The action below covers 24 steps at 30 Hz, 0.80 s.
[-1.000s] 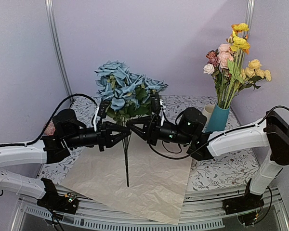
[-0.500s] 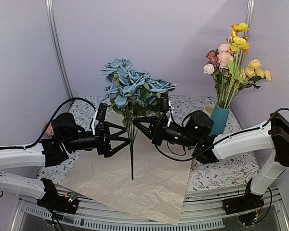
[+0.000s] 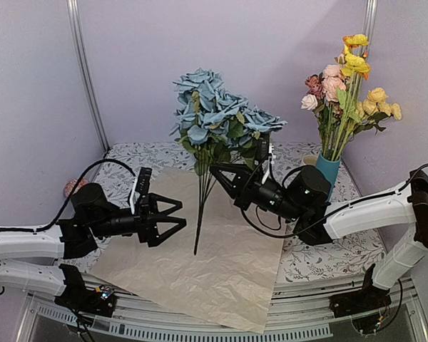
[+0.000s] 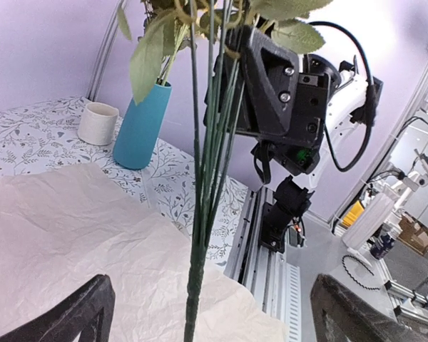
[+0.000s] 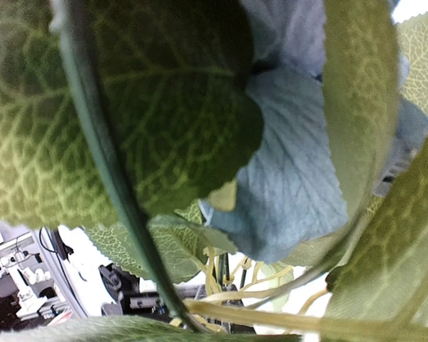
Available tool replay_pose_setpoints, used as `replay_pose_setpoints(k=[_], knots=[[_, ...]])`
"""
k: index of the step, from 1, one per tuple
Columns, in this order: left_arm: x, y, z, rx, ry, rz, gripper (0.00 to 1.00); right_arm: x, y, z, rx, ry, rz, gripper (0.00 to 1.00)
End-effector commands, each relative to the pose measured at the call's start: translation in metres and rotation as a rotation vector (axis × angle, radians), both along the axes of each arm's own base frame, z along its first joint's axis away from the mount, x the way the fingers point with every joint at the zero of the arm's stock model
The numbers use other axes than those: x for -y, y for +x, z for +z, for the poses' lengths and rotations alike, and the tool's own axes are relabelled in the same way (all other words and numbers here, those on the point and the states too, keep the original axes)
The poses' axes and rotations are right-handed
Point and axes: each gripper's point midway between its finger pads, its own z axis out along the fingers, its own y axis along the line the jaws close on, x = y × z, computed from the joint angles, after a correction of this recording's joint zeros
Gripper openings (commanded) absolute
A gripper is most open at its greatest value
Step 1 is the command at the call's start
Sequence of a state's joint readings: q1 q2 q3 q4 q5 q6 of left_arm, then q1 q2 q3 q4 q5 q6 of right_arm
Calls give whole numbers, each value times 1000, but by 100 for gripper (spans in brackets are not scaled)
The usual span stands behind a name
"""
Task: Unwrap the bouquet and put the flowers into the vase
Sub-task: Pass from the right arm to the left
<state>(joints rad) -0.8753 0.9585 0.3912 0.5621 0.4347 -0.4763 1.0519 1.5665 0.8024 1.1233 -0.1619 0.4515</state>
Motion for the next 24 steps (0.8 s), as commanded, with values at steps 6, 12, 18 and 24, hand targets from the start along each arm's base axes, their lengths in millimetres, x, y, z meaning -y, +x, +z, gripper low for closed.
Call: replay_pose_setpoints(k=[6,12,18,24], knots=[[18,-11,-4,11,-33,-45,98,14,-5,27,59,87,-26,2],[27,-8,-4,20,-43,-34,98,14,-7,26,62,88,-17,2],[36,-9,0,33,-55,-49,98,15,-8,23,57,90,-10,2],[44,-11,0,46,-48,-59,97,17,-9,23,56,93,-8,2]])
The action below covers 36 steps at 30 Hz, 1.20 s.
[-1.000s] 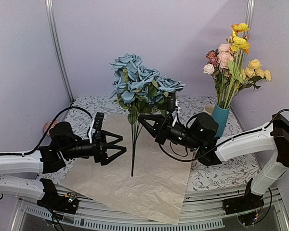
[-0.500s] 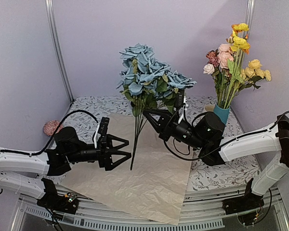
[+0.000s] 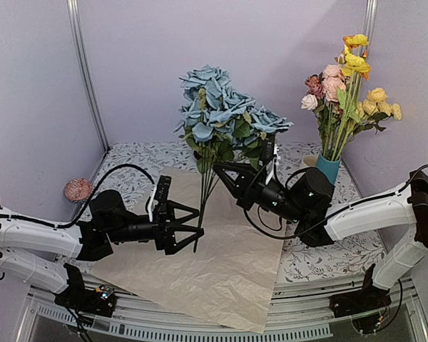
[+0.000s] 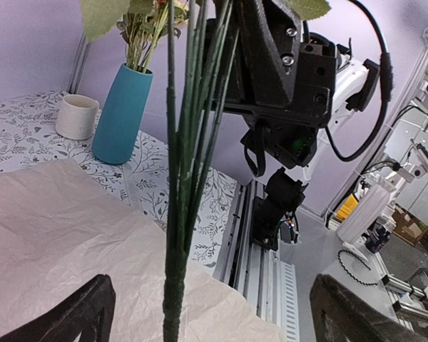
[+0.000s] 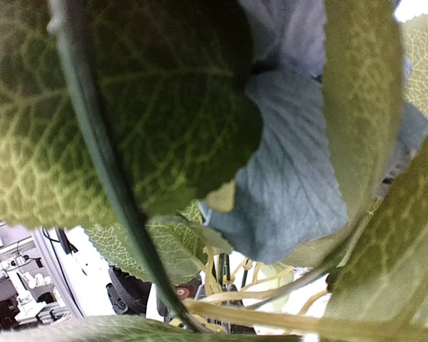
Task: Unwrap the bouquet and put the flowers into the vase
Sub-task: Pass from the right arm to the left
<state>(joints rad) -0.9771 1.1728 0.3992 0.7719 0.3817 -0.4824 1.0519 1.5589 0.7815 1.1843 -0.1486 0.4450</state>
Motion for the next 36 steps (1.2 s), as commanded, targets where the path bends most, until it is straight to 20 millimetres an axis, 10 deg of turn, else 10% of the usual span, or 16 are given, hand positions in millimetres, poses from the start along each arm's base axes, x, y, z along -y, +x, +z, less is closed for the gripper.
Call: replay_pose_setpoints(k=[1,15,36], knots=[[9,-3,19,50,-44,-10,97,9,-8,16,32,53,8,2],[18,-2,18,45,-43,-25,87,8,-9,16,27,56,18,2],[19,2,-9,-10,15,-9,22,14,-12,21,35,68,13,3]])
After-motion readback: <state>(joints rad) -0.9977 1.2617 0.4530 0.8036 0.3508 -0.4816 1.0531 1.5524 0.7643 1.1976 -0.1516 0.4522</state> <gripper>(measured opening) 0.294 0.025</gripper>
